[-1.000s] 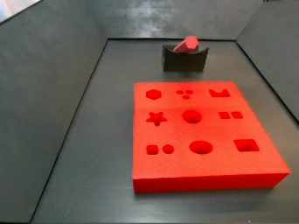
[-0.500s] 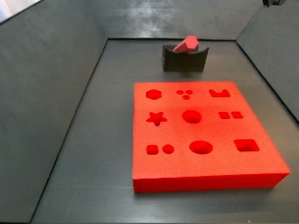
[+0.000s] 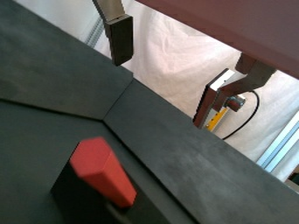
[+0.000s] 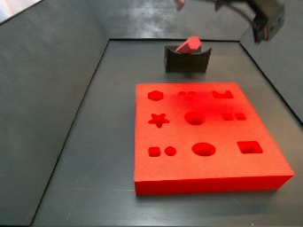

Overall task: Pick up the hexagon object. Move up. Place the hexagon object on the fixture. Regrasp the hexagon object. Move to above the board. Insert the hexagon object.
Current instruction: Regrasp the hexagon object, then move to above the board.

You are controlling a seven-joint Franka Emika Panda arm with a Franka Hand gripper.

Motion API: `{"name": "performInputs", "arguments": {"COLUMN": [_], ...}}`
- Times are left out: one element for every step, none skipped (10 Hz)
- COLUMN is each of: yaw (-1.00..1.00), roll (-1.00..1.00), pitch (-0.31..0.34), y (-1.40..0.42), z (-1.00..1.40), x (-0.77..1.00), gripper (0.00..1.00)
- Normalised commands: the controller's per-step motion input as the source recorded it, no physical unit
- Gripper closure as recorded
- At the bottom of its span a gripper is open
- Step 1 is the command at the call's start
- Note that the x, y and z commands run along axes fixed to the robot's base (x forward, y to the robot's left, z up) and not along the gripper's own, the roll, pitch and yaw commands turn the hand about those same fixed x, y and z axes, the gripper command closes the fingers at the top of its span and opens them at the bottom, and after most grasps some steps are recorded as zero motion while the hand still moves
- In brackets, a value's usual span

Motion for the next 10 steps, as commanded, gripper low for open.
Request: {"name": "performInputs", "arguments": {"yaw": [-0.05,-0.08,-0.11,-0.12,-0.12,-0.11,-0.10,-0.08,0.00,0.28], "roll": [0.08,0.07,0.07,0.06,0.06,0.05,0.05,0.05,0.00,0.22], "pitch": [-0.195,-0.171,-0.141,-0.115,-0.076,-0.050,-0.025,-0.005,0.000,-0.487], "y": [0.04,0.04,0.04,0.04,0.03,0.02,0.02,0.01,0.00,0.21], "z": [-1.00,-1.00,-1.00,-1.00,-0.84,-0.67,-0.50,-0.34,0.00,1.00], "x": [0.06,0.05,0.06,0.05,0.05,0.04,0.04,0.04,0.00,0.03], "gripper": [0.00,0.00,0.00,0.00,0.00,0.00,0.00,0.00,1.00,1.00]}}
